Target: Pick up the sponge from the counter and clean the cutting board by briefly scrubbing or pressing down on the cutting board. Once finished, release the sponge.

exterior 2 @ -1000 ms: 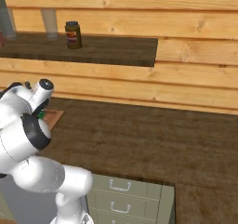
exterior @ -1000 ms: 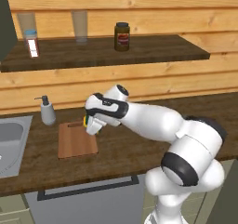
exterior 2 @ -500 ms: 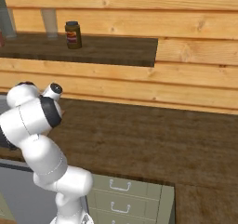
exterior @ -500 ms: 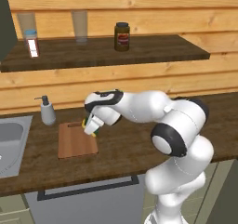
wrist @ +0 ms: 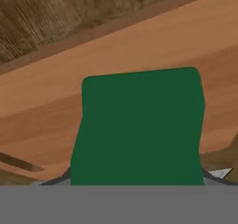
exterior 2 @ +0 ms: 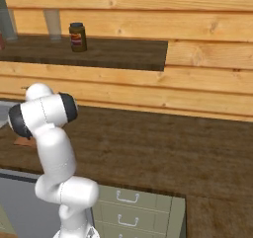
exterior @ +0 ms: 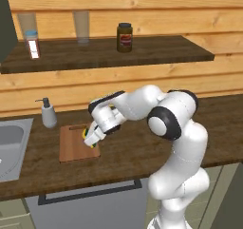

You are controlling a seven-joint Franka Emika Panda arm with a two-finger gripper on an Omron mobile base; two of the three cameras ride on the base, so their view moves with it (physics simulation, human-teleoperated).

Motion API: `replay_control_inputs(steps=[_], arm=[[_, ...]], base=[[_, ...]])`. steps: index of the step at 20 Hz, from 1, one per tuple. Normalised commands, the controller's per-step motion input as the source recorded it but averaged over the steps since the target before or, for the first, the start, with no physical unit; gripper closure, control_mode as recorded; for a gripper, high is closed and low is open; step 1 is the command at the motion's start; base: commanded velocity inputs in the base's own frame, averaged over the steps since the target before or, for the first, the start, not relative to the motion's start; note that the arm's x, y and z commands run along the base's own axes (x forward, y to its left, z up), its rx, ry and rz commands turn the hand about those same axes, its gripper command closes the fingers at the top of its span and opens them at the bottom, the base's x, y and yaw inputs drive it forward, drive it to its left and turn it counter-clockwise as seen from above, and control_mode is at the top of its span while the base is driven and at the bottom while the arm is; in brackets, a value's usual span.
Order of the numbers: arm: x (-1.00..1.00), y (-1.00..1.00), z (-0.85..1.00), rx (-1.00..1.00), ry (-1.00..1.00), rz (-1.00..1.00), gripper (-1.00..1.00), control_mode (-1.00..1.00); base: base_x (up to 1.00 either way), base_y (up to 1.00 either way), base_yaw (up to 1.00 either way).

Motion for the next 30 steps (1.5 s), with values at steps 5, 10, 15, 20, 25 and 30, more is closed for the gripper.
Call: replay_control_inputs(steps=[5, 10, 15, 20, 25, 30], arm=[[0.44, 0.03, -0.71, 0.24, 0.02, 0.0, 1.0, -1.0], [0.42, 0.18, -0.6, 0.11, 0.0, 0.0, 1.0, -1.0], [0.12, 0.41, -0.78, -0.07, -0.2, -0.01, 1.0, -1.0], [0.01, 0.31, -0.95, -0.05, -0.38, 0.0, 1.0, -1.0], [-0.02, 0.18, -1.0, 0.02, -0.53, -0.04, 1.0, -1.0], [0.31, 0.14, -1.0, 0.06, -0.27, -0.05, 1.0, -1.0]], base=[[0.0, 0.0, 0.0], [0.0, 0.0, 0.0], [0.0, 0.0, 0.0], [0.0, 0.0, 0.0], [0.0, 0.0, 0.0], [0.0, 0.0, 0.0]])
